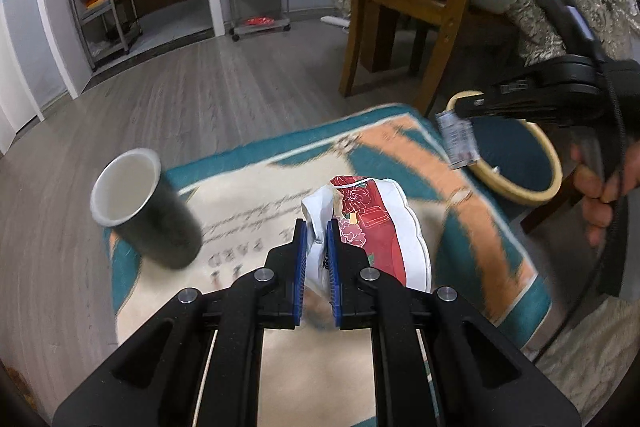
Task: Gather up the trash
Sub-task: 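Carry packet and blister pack over the teal bin and open both grippers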
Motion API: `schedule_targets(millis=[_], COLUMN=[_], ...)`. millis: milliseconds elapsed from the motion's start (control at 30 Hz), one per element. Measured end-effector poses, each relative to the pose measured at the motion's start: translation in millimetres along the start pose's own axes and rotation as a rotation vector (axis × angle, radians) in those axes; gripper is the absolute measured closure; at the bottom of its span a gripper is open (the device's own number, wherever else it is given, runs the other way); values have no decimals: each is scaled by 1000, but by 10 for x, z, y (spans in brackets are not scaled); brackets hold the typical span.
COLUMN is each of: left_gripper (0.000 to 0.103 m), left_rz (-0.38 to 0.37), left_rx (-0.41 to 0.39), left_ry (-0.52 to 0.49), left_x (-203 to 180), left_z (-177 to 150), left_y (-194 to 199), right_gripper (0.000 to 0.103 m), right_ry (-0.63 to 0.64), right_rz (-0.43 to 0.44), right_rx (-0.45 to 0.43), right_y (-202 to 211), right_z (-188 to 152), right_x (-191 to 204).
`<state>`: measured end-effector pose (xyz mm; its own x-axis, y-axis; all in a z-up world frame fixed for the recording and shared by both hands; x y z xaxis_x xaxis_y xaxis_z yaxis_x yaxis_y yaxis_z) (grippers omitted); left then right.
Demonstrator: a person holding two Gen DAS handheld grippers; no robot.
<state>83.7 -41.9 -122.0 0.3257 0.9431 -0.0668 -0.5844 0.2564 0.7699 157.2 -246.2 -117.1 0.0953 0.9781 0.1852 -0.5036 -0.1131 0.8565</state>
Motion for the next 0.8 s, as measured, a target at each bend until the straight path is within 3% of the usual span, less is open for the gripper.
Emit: schedule_targets(millis=[167,333,600,800], left_gripper=[93,93,93,93], left_rz=[-37,-99,-183,-182], left_rx=[-35,-61,-27,-17], left_ry=[-32,-89,-260,-311], left_x=[-398,-951,-1988,-2339], left_z=[322,648,875,1033], left_y=[-119,-297,-825,-1157], right_gripper=[98,98,98,98], right_ry=[-4,7,-162,-219], right_rz=[-45,-172,-198,-142], right_rx=[-128,-190,-134,-87], right_y=[359,458,214,-12], right_z=[269,436,415,381], right_x=[-634,-1342,-2271,-2364])
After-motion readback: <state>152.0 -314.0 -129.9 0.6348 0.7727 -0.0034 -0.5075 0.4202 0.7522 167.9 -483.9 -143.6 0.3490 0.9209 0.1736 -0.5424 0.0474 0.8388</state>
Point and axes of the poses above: each gripper's, at about its wrist camera, not at the fingertips, and y roughly against the way its jaws point, x to its left, z to its top, the point moved 6 cm from there along -y, roughly the way its jaws point, and after that the axes turned 5 degrees about -z, right-handed, at the moved point
